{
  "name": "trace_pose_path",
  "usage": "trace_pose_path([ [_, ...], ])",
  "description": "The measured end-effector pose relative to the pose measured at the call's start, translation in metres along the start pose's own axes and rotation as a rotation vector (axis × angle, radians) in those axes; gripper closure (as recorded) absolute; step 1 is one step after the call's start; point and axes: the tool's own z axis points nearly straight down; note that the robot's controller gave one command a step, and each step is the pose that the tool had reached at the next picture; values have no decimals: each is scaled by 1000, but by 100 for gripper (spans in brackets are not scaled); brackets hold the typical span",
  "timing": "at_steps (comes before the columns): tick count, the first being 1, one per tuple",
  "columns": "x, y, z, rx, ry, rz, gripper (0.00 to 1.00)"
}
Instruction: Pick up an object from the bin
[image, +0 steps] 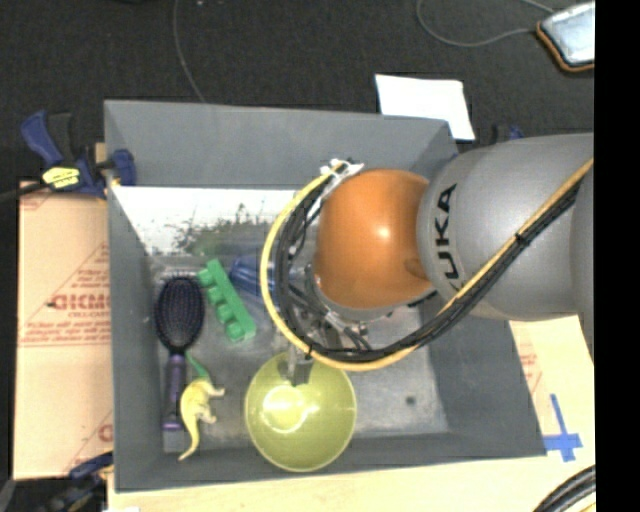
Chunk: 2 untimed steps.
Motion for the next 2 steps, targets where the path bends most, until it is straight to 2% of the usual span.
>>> trace_pose_path([
  [1,-7,-12,-20,1,13,11,100],
  [2,-17,-48,68,1,3,-43,100],
])
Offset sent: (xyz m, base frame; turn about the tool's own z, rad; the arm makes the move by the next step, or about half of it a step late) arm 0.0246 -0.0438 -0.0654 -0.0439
